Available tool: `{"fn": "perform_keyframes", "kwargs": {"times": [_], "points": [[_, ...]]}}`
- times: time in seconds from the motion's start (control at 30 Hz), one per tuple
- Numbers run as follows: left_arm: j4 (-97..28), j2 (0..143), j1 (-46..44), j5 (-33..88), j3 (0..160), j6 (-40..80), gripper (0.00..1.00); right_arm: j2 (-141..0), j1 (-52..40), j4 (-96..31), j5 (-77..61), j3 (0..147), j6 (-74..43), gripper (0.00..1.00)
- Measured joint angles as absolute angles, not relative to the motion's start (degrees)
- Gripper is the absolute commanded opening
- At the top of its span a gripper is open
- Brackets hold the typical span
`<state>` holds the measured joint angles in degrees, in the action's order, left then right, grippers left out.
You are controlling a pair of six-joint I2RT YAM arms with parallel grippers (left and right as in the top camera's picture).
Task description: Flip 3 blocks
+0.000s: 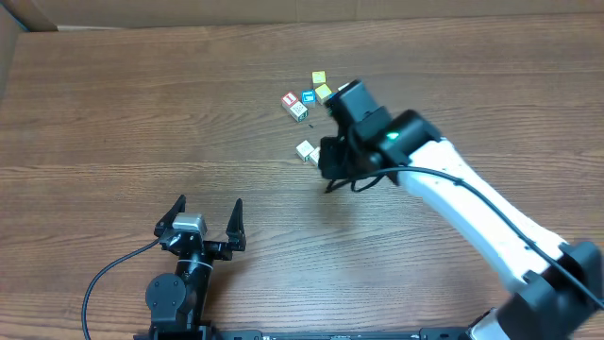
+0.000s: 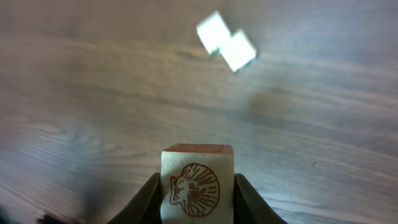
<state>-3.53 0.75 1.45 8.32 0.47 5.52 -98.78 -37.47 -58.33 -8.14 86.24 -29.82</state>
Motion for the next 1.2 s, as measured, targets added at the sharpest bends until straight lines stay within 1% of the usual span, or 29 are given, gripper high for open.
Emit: {"fn": "perform_keyframes", "kwargs": {"times": [0.07, 0.17, 0.2, 0.23, 0.27, 0.33, 0.37, 0.67, 0.8, 0.97, 1.1, 1.2], "points": [[-3.5, 0.8, 1.5, 8.3, 0.5, 5.5, 1.0, -102.1, -38.7, -58.3, -8.4, 85.2, -30.0, 0.22], [-3.5, 0.8, 1.5, 8.3, 0.5, 5.5, 1.0, -107.2, -40.2, -58.4, -8.6, 83.7, -30.2, 0.27], [-3.5, 0.8, 1.5, 8.3, 0.5, 5.5, 1.0, -109.1, -40.6, -58.5, -8.7, 83.2, -30.5, 0.38], [-3.5, 0.8, 1.5, 8.3, 0.5, 5.5, 1.0, -110.3, -40.9, -58.6, -8.8, 82.9, -31.0, 0.65], [-3.5, 0.8, 1.5, 8.3, 0.5, 5.5, 1.0, -111.6, -41.0, -58.8, -8.8, 82.7, -31.3, 0.78], [-3.5, 0.8, 1.5, 8.3, 0.5, 5.5, 1.0, -113.1, -41.0, -58.4, -8.7, 82.5, -31.9, 0.96], [-3.5, 0.8, 1.5, 8.3, 0.5, 5.5, 1.0, -113.3, -41.0, -58.3, -8.7, 82.4, -31.9, 1.0], [-3.5, 0.8, 1.5, 8.3, 0.5, 5.5, 1.0, -113.4, -41.0, -58.5, -9.2, 82.4, -32.6, 1.0], [-3.5, 0.8, 1.5, 8.3, 0.5, 5.5, 1.0, -113.4, -41.0, -60.1, -12.2, 82.4, -32.8, 0.93], [-3.5, 0.8, 1.5, 8.3, 0.5, 5.5, 1.0, -113.4, -42.0, -59.0, -14.4, 81.6, -33.1, 0.78], [-3.5, 0.8, 1.5, 8.3, 0.5, 5.5, 1.0, -113.4, -44.4, -55.3, -15.0, 79.1, -33.3, 0.61], [-3.5, 0.8, 1.5, 8.3, 0.5, 5.5, 1.0, -113.4, -46.1, -53.2, -13.8, 77.8, -34.5, 0.55]]}}
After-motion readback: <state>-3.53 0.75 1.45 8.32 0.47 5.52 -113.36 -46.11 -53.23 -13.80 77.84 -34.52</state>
